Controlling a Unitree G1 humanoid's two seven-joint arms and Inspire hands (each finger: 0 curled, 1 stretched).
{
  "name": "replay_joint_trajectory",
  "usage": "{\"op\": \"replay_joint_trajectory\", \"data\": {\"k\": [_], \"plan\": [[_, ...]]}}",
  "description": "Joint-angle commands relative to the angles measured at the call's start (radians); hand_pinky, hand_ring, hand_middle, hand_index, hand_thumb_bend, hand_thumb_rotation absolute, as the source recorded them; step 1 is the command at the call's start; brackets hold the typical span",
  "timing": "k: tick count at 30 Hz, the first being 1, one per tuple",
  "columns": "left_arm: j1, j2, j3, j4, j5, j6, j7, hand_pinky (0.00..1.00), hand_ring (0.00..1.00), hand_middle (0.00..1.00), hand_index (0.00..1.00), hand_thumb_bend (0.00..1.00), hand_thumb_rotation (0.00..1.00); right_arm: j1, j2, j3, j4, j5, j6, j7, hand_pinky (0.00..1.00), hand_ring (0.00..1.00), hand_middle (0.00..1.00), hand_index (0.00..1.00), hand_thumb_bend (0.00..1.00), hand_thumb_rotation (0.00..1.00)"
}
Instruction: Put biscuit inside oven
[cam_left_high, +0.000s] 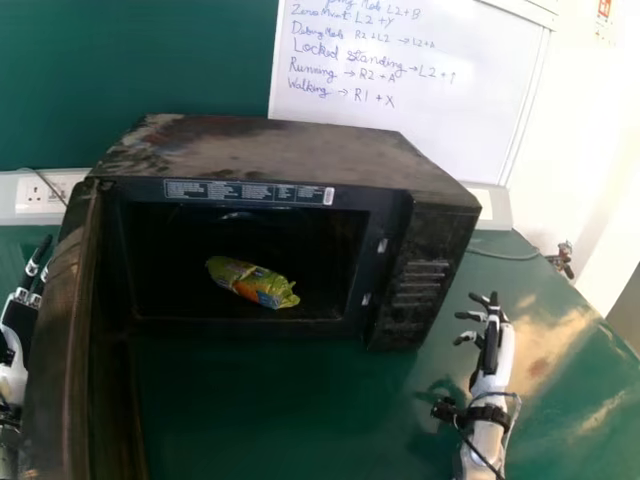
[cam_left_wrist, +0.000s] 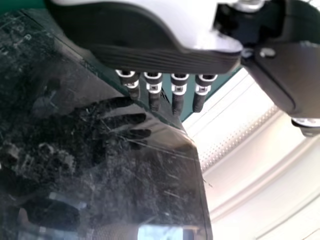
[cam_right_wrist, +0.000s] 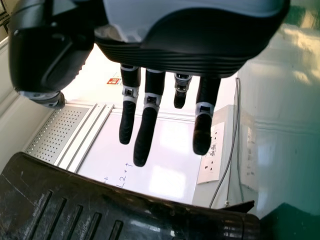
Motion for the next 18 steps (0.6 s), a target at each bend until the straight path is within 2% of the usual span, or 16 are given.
{"op": "replay_joint_trajectory", "data": {"k": [1, 7, 11, 18], "plan": [[0.019, -0.041, -0.013, 0.008, -0.005, 0.0, -0.053, 0.0, 0.17, 0.28, 0.45, 0.0, 0.05, 0.05, 0.049, 0.011, 0.022, -0.011, -0.002, -0.006, 0.21, 0.3, 0.41, 0.64, 0.7, 0.95], [0.007, -0.045, -0.019, 0.015, -0.005, -0.051, -0.124, 0.0, 0.17, 0.28, 0.43, 0.0, 0.04, 0.052, 0.051, 0.016, 0.021, -0.015, -0.007, -0.013, 0.21, 0.3, 0.41, 0.64, 0.7, 0.95], [0.015, -0.039, -0.035, -0.004, -0.002, -0.036, -0.14, 0.0, 0.18, 0.28, 0.42, 0.0, 0.03, 0.053, 0.049, 0.017, 0.022, -0.014, -0.011, -0.007, 0.21, 0.3, 0.41, 0.64, 0.69, 0.95], [0.018, -0.041, -0.052, -0.023, 0.017, -0.059, -0.166, 0.03, 0.2, 0.3, 0.43, 0.0, 0.0, 0.054, 0.048, 0.018, 0.02, -0.02, -0.013, -0.011, 0.21, 0.31, 0.41, 0.64, 0.71, 0.95]]}}
